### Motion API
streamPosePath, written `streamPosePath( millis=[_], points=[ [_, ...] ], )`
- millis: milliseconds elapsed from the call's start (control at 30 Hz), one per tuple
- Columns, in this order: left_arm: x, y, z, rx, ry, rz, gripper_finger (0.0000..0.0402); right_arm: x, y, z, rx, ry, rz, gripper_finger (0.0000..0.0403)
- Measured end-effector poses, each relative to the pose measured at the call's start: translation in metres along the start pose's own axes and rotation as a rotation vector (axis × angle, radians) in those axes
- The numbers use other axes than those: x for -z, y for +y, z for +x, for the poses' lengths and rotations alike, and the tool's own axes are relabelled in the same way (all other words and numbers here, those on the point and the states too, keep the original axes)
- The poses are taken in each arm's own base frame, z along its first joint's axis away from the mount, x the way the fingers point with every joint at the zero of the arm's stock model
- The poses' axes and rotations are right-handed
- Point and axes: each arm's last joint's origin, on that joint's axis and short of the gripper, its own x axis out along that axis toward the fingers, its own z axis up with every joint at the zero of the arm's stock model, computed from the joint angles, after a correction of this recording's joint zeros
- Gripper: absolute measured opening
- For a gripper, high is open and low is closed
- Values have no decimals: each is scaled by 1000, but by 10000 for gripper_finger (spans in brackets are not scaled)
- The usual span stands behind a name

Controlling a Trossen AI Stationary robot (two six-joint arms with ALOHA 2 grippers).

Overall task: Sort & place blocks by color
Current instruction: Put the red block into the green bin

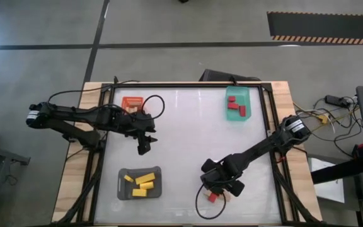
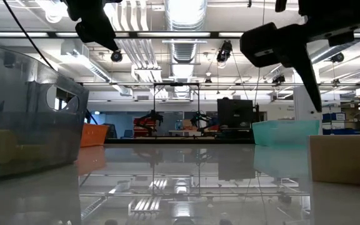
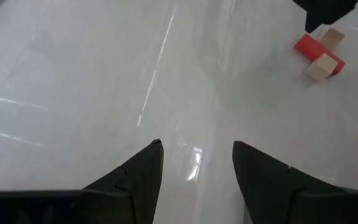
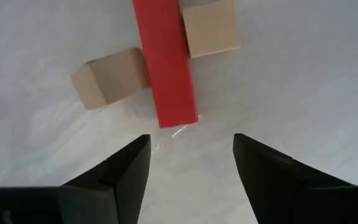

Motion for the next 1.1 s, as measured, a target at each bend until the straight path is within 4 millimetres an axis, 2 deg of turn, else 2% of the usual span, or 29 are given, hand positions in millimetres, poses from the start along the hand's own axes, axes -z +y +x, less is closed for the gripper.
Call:
streamPosePath(
  millis=[200,467,1100],
  points=[
    [0,0,0,0,0,0,177,-4,1,13,22,-64,-39,221],
    [0,0,0,0,0,1,177,-4,0,37,-38,-42,-35,221],
    [0,1,0,-18,-6,23,177,-1,-2,58,-24,-84,30,219]
  ],
)
